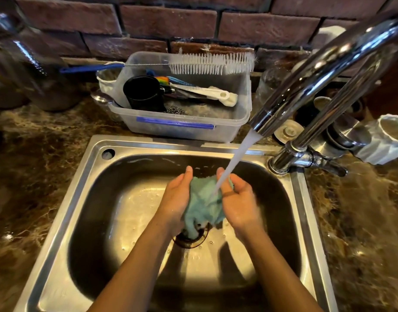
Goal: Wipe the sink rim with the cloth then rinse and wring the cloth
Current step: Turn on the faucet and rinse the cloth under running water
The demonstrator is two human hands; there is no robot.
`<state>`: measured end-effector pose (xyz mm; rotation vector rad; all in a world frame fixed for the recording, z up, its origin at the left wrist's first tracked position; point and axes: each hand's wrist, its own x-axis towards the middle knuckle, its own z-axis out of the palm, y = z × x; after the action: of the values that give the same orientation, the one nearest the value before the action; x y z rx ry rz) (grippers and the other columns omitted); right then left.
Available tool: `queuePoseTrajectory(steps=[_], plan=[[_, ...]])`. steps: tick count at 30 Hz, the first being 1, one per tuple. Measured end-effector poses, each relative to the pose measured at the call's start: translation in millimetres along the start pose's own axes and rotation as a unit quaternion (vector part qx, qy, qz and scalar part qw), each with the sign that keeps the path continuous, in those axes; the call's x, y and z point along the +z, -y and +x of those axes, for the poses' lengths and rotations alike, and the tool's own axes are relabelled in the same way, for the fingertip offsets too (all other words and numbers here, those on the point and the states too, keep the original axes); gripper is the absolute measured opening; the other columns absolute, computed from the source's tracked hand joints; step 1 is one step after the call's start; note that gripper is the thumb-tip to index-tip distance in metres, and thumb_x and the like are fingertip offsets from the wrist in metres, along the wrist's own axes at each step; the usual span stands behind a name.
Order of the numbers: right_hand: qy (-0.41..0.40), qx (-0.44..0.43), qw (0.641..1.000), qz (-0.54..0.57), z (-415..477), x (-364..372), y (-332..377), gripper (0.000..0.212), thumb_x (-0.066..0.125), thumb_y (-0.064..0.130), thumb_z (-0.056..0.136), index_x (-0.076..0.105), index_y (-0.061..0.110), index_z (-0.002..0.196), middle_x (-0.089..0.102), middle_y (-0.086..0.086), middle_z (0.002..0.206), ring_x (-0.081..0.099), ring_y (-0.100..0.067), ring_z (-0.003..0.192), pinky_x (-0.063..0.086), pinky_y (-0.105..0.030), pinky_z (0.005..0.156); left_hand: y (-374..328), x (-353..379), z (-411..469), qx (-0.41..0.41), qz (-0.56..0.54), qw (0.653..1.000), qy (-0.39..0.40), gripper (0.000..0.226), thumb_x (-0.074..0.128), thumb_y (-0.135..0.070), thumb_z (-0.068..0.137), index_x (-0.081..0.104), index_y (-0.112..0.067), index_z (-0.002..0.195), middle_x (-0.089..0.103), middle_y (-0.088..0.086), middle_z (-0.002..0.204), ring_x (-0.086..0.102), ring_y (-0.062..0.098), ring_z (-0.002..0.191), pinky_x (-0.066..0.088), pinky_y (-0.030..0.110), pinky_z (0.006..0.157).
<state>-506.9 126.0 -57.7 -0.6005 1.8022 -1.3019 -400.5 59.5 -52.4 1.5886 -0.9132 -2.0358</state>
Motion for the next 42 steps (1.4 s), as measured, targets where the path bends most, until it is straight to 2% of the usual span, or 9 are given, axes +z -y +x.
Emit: queuePoseTrajectory(steps=[5, 11, 14, 18, 25, 28, 33, 37, 42], plan=[[0.015, 0.192, 0.960, 0.201, -1, 22, -9, 0.041, 0.050, 0.047, 0.100, 0.073, 0.018, 0.081, 0.075, 0.000, 0.068, 0.071, -0.021, 0.079, 0.054, -0.035, 0.075, 2, 25, -14, -0.097, -0.296, 0.950, 0.033, 0.051, 0.074, -0.046, 0.085, 0.071, -0.008, 0.120, 0.067, 0.012, 0.101, 0.068, 0.026, 0.102, 0.054, 0.043, 0.099], [-0.009, 0.084, 0.990, 0.113, -19, 39, 7, 0.038, 0.055, 0.058, 0.094, 0.077, 0.036, 0.073, 0.075, 0.006, 0.073, 0.073, -0.016, 0.085, 0.059, -0.040, 0.086, 6, 32, 0, 0.036, -0.151, 0.982, -0.111, 0.042, 0.054, -0.045, 0.100, 0.069, -0.005, 0.099, 0.068, 0.020, 0.092, 0.071, 0.029, 0.085, 0.059, 0.037, 0.077], [-0.039, 0.018, 0.998, 0.046, -21, 37, 16, 0.031, 0.058, 0.051, 0.093, 0.076, 0.027, 0.086, 0.074, 0.005, 0.080, 0.072, -0.012, 0.084, 0.058, -0.028, 0.080, 10, 31, -5, -0.007, -0.144, 0.988, -0.054, 0.033, 0.054, -0.036, 0.101, 0.069, -0.007, 0.102, 0.069, 0.014, 0.085, 0.070, 0.017, 0.069, 0.057, 0.031, 0.063], [-0.058, 0.045, 0.997, 0.005, 0, 23, 5, 0.036, 0.058, 0.040, 0.099, 0.065, 0.035, 0.065, 0.067, 0.008, 0.073, 0.069, -0.017, 0.081, 0.059, -0.040, 0.082, 7, 36, -15, -0.018, -0.164, 0.986, -0.030, 0.030, 0.056, -0.041, 0.098, 0.071, -0.016, 0.105, 0.074, 0.010, 0.095, 0.071, 0.024, 0.087, 0.057, 0.042, 0.081], [-0.041, 0.081, 0.993, 0.069, -18, 37, 6, 0.030, 0.055, 0.036, 0.101, 0.067, 0.014, 0.084, 0.066, -0.002, 0.073, 0.066, -0.015, 0.074, 0.055, -0.014, 0.065, -2, 31, -11, -0.019, -0.077, 0.995, -0.056, 0.030, 0.051, -0.037, 0.102, 0.067, -0.012, 0.098, 0.068, 0.010, 0.088, 0.067, 0.024, 0.084, 0.053, 0.034, 0.071], [-0.080, 0.084, 0.993, 0.005, -3, 30, -2, 0.038, 0.052, 0.034, 0.102, 0.070, 0.017, 0.073, 0.071, -0.010, 0.077, 0.070, -0.036, 0.086, 0.058, -0.043, 0.082, -2, 34, -16, -0.058, -0.107, 0.992, -0.018, 0.033, 0.053, -0.038, 0.100, 0.068, -0.009, 0.101, 0.065, 0.010, 0.084, 0.065, 0.021, 0.077, 0.053, 0.034, 0.069], [-0.026, 0.083, 0.996, 0.029, -25, 44, 9, 0.034, 0.056, 0.051, 0.095, 0.074, 0.023, 0.090, 0.071, 0.001, 0.079, 0.070, -0.017, 0.082, 0.060, -0.032, 0.075, -4, 29, -7, -0.046, -0.126, 0.989, -0.066, 0.034, 0.053, -0.036, 0.101, 0.066, -0.006, 0.113, 0.065, 0.012, 0.091, 0.064, 0.023, 0.079, 0.051, 0.034, 0.067], [-0.059, 0.081, 0.995, 0.017, 4, 25, -14, 0.031, 0.069, 0.039, 0.092, 0.071, 0.022, 0.066, 0.071, 0.002, 0.069, 0.072, -0.024, 0.079, 0.060, -0.041, 0.079, -16, 29, -15, -0.150, -0.186, 0.971, 0.008, 0.029, 0.061, -0.038, 0.096, 0.066, -0.010, 0.096, 0.065, 0.009, 0.078, 0.063, 0.021, 0.077, 0.053, 0.036, 0.076], [0.033, 0.233, 0.947, 0.217, 5, 14, -22, 0.040, 0.050, 0.046, 0.100, 0.073, 0.015, 0.092, 0.078, -0.004, 0.079, 0.075, -0.018, 0.074, 0.057, -0.033, 0.071, -17, 29, -14, -0.142, -0.232, 0.962, 0.006, 0.048, 0.073, -0.043, 0.086, 0.070, -0.006, 0.115, 0.066, 0.013, 0.103, 0.064, 0.028, 0.098, 0.053, 0.043, 0.097]])
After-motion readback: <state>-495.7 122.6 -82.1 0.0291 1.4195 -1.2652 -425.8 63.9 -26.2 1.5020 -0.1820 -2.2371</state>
